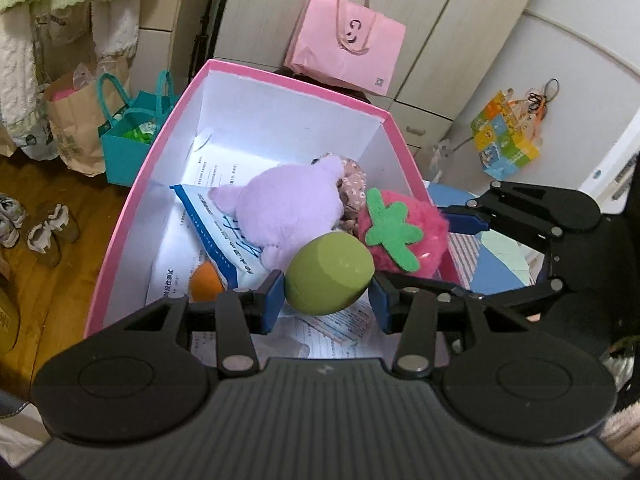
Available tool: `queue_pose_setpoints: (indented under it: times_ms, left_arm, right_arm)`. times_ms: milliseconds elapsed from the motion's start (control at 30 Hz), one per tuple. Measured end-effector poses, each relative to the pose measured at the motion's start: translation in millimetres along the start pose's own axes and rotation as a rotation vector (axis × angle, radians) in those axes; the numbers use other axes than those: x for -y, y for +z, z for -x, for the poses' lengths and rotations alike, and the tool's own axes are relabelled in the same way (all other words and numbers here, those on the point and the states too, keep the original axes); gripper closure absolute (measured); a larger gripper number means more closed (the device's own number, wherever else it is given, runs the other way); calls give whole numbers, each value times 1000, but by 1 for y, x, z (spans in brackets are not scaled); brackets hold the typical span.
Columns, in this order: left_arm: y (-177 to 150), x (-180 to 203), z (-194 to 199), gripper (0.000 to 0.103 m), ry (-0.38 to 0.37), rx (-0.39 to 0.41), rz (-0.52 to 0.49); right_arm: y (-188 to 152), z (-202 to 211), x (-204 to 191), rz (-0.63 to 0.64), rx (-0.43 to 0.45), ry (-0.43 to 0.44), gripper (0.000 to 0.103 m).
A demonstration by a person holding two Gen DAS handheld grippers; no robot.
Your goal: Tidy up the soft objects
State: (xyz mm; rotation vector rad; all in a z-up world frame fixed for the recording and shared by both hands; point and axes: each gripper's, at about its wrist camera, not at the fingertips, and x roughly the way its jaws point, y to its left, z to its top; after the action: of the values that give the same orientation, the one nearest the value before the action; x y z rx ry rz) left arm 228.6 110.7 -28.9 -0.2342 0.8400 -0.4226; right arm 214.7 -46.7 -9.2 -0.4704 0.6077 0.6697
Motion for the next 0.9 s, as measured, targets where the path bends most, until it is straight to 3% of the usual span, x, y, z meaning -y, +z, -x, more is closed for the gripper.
queue_pose_setpoints:
  times_ms: [67, 200, 500, 667, 900]
  left_arm:
    - [0, 2, -1, 57, 8, 0, -3]
    - [-3, 8, 5, 44, 20, 19, -22]
    - [-20, 20, 27, 39, 49, 38, -44]
    - [-25, 29, 43, 36, 67, 62, -70]
    - [-31, 49, 62, 28, 64, 89, -105]
  right_arm:
    - [-2, -1, -2, 12, 2, -28, 44]
    - [-6, 10, -3, -3, 37, -61, 39]
    - [-18, 63, -6, -127, 188, -125, 34]
    - [-30, 87, -2, -244, 195, -116, 29]
    - [-42, 106, -6, -292, 184, -132, 23]
